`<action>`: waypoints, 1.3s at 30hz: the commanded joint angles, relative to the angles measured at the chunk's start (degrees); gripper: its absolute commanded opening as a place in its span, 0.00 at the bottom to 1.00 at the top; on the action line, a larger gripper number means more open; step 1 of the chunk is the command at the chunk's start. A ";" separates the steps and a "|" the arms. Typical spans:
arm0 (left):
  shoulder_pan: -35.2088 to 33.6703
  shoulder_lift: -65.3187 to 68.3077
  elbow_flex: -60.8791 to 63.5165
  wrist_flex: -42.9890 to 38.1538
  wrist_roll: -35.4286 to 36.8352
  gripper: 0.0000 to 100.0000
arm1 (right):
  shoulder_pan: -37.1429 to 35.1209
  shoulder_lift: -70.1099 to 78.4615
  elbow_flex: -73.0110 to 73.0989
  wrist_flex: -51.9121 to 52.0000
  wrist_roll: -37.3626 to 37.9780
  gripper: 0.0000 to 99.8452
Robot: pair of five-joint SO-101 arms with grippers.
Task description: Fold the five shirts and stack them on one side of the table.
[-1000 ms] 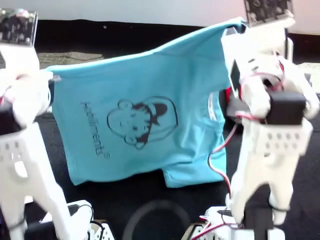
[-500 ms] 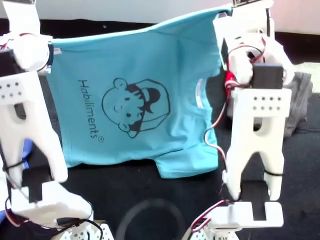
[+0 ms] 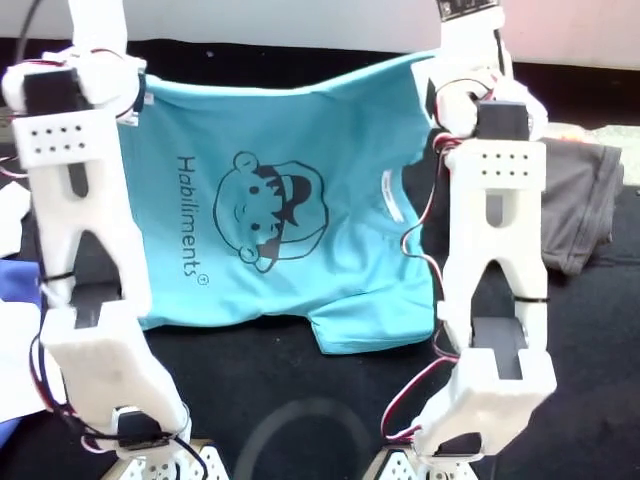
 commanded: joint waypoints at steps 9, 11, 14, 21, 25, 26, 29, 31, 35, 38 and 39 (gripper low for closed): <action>-0.22 2.95 -2.24 -8.79 -0.09 0.01 | 1.98 2.42 -6.11 -2.24 0.18 0.01; -0.04 3.30 -1.80 -8.53 -0.09 0.01 | 1.89 2.59 -5.76 -1.98 0.18 0.01; 0.40 4.70 -0.22 -6.51 0.00 0.01 | 1.80 4.00 -3.12 -0.04 0.18 0.01; 0.92 9.71 0.13 5.01 -0.18 0.01 | 1.71 8.48 1.36 9.80 0.18 0.01; 0.31 14.20 0.22 9.23 -0.26 0.01 | 1.71 11.56 1.98 14.99 0.18 0.01; 0.13 15.43 0.04 10.20 -0.26 0.01 | 1.71 12.18 1.98 16.13 0.18 0.01; -0.04 17.36 -0.13 12.22 -0.26 0.01 | 1.71 12.79 1.71 19.21 0.18 0.01; -0.04 16.84 -0.13 14.68 -0.26 0.01 | 1.71 12.53 1.36 21.85 0.18 0.01; -0.04 13.05 0.40 20.66 -0.26 0.01 | 1.63 9.27 1.98 27.38 0.18 0.01; -1.01 9.10 2.95 20.92 -0.26 0.01 | 1.63 7.16 1.98 32.57 0.44 0.01; -1.01 7.52 4.70 20.92 -0.26 0.01 | 1.63 6.64 1.98 33.98 0.44 0.01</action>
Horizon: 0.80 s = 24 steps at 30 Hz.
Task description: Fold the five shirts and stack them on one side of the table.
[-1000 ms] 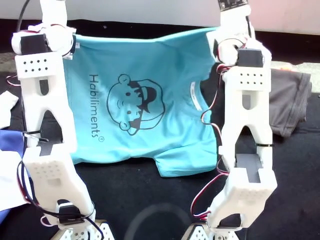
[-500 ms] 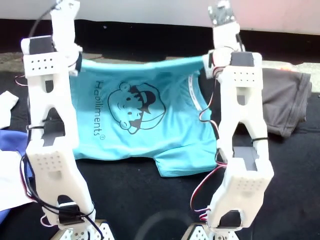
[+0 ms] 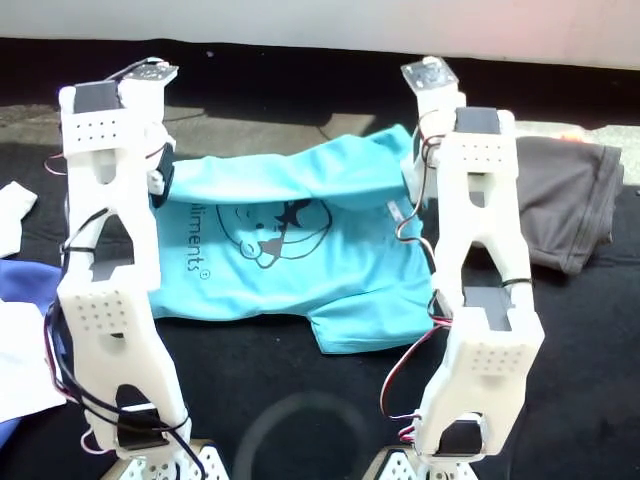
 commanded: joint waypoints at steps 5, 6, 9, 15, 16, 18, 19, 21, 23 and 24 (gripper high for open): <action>-1.10 -16.40 16.84 0.97 -1.32 0.01 | 0.22 -8.31 -0.22 10.24 0.26 0.01; -1.10 -18.15 19.74 0.97 -2.37 0.01 | 0.04 -9.01 -0.22 11.74 0.26 0.01; -1.36 -22.55 26.68 0.97 -3.52 0.01 | 0.04 -12.00 2.15 14.37 0.26 0.01; -1.45 -28.70 38.20 0.97 -3.52 0.01 | 0.31 -24.84 25.27 9.19 0.62 0.01; -1.36 -29.32 39.96 0.88 -3.60 0.01 | 0.40 -28.26 30.20 6.99 0.62 0.01; -1.36 -30.64 42.86 0.88 -3.60 0.01 | 0.40 -35.82 39.96 2.95 0.62 0.01; -1.36 -31.43 44.00 0.88 -3.87 0.01 | 0.40 -39.69 44.09 1.71 0.62 0.01; -1.36 -33.27 46.37 0.88 -5.63 0.01 | 0.40 -46.20 50.42 0.84 0.70 0.01; -1.36 -35.38 48.92 0.88 -6.42 0.01 | 0.40 -51.30 53.93 0.92 0.70 0.01; -1.36 -36.44 50.42 0.88 -6.42 0.01 | 0.40 -53.05 55.25 1.27 0.70 0.01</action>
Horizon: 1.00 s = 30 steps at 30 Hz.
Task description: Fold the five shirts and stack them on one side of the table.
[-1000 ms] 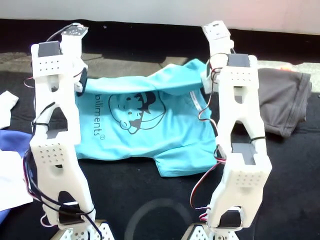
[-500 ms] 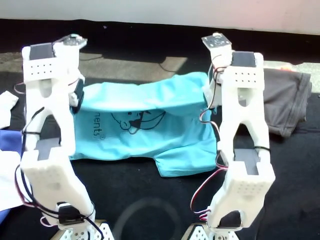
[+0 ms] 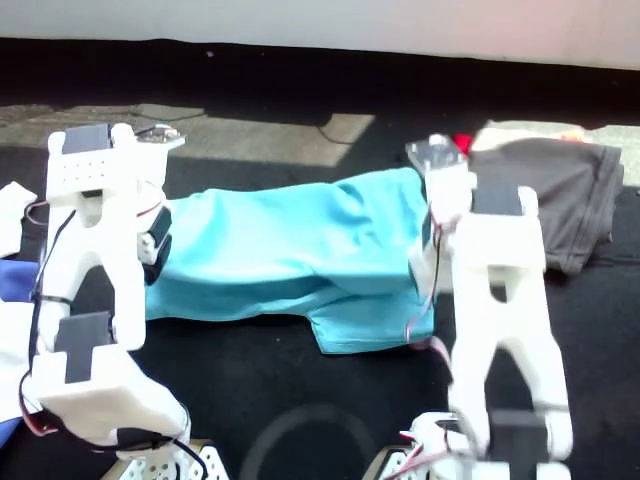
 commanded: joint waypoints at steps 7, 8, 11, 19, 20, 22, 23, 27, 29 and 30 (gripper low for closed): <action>-0.92 -8.22 11.56 -3.16 -0.88 0.01 | 0.48 -10.68 9.10 1.19 4.92 0.01; -1.19 -8.22 12.97 -5.10 -0.88 0.01 | 0.48 -10.42 9.19 1.19 5.19 0.01; -1.63 -8.13 17.98 -12.92 -0.88 0.01 | 0.48 -10.07 9.71 0.13 5.36 0.01; -2.51 -8.13 28.18 -25.67 -0.97 0.01 | 0.40 -10.15 10.86 0.31 5.45 0.01; -2.51 -8.13 28.53 -25.93 -0.97 0.01 | 0.48 -9.98 11.21 0.04 5.45 0.01; -2.51 -8.13 28.44 -25.93 -0.97 0.01 | 0.40 -9.98 13.14 -0.75 5.45 0.01; -2.51 -8.13 27.82 -25.58 -0.88 0.01 | 0.31 -9.80 14.20 -1.36 5.45 0.01; -3.82 -8.40 25.45 -25.05 -0.88 0.01 | 0.22 -9.80 17.71 -1.71 5.45 0.02; -5.14 -8.13 23.87 -24.18 -0.88 0.01 | 0.22 -10.15 18.42 -1.63 5.45 0.07; -5.76 -8.13 23.25 -23.82 -0.88 0.01 | 0.22 -10.33 18.51 -1.63 5.45 0.09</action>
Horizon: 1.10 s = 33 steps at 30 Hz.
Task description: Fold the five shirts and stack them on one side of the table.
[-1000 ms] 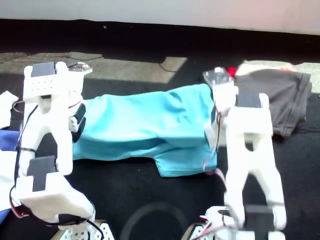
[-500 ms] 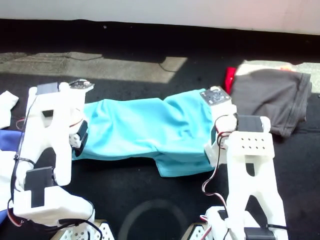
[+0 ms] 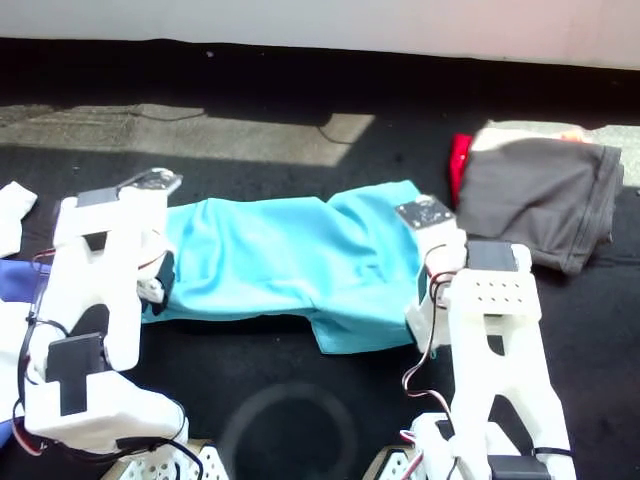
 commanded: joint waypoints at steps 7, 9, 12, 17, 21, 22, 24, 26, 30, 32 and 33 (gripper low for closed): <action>-3.65 -2.42 -4.09 1.67 -2.99 0.01 | 0.22 -1.54 -4.09 1.36 0.62 0.10; -3.56 -2.51 -4.09 3.16 -3.87 0.03 | 0.22 -1.54 -7.78 3.65 0.62 0.10; -3.30 -2.51 -4.09 4.13 -3.87 0.11 | 0.22 -1.27 -13.14 4.09 0.44 0.10; -3.47 -2.95 -6.55 4.48 -3.87 0.18 | 0.13 -0.84 -16.22 -1.71 0.26 0.10; -3.74 -3.03 -14.90 8.09 -3.87 0.18 | 0.13 -0.75 -16.04 -7.52 0.18 0.10; -3.65 -3.03 -17.80 9.32 -3.87 0.18 | 0.13 -0.75 -16.04 -9.27 0.18 0.10; -3.65 -2.77 -23.96 10.29 -3.87 0.18 | 0.13 0.13 -16.13 -12.97 -1.58 0.10; -3.65 -2.42 -29.23 10.20 -3.87 0.17 | 0.13 3.47 -16.84 -15.43 -4.57 0.06; -1.36 -1.71 -34.15 9.93 -3.52 0.01 | -1.27 15.25 -23.78 -16.48 -5.71 0.01; 1.54 0.66 -34.07 8.88 -3.43 0.01 | -3.03 22.02 -28.35 -16.48 -5.71 0.01; 2.95 2.59 -34.07 8.00 -2.37 0.01 | -4.00 25.45 -30.90 -16.84 -5.80 0.01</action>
